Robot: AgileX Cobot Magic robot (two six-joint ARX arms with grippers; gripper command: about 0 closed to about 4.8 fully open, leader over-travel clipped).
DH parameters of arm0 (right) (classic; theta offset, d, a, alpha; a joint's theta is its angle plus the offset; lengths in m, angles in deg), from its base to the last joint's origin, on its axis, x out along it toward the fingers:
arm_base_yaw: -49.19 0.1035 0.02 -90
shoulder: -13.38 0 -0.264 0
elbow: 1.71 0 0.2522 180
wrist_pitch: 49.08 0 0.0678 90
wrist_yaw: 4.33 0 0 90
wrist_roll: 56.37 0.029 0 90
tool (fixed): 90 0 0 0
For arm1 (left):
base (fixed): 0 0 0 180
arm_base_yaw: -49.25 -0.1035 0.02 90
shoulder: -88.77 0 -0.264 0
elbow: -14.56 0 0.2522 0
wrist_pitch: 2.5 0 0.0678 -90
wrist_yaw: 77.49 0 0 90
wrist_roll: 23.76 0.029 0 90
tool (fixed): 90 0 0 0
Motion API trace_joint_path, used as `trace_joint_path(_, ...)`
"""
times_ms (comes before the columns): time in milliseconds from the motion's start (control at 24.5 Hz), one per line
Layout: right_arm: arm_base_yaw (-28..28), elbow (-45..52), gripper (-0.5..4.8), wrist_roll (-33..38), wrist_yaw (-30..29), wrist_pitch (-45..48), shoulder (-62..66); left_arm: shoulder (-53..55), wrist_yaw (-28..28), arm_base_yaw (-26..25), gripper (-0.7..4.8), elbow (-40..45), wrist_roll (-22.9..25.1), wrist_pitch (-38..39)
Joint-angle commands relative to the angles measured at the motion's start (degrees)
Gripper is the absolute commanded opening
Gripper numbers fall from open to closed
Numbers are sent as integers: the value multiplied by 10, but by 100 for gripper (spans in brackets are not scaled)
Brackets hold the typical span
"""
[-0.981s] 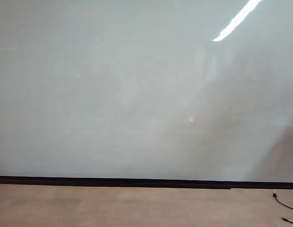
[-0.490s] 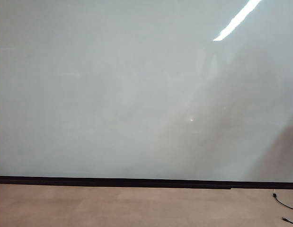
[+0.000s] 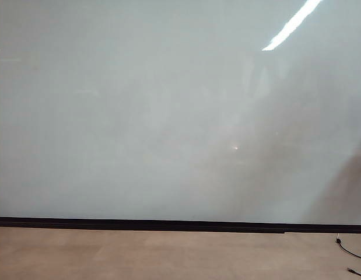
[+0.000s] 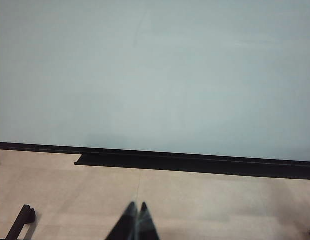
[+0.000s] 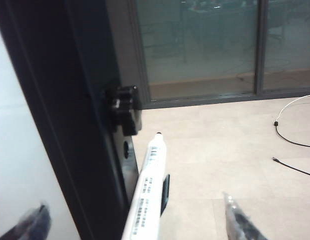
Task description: Pick up the pen on the shelf to the right of the whiteboard and draw a cross mark.
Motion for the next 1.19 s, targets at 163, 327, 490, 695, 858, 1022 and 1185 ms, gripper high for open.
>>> trace_joint_path(163, 1, -8, 441, -1, -2, 9, 9, 0, 2, 0, -5, -2, 2, -5)
trace_joint_path(327, 1, -7, 422, -15, -1, 9, 10, 0, 2, 0, -4, -2, 2, -5)
trace_joint_path(490, 1, -6, 385, -23, -2, 9, 10, 0, 2, 0, -4, -2, 2, -5)
trace_joint_path(695, 1, -6, 386, -31, -16, 9, 10, 0, 2, 0, -4, -2, 2, -5)
trace_joint_path(858, 1, -6, 385, -37, -16, 9, 9, 0, 2, 0, -5, -2, 2, -5)
trace_joint_path(1022, 1, -3, 381, -52, -15, 9, 1, 0, 2, 0, -5, -2, 2, -5)
trace_joint_path(1185, 1, -3, 363, -62, -14, 9, -5, 0, 2, 0, -5, -2, 2, -5)
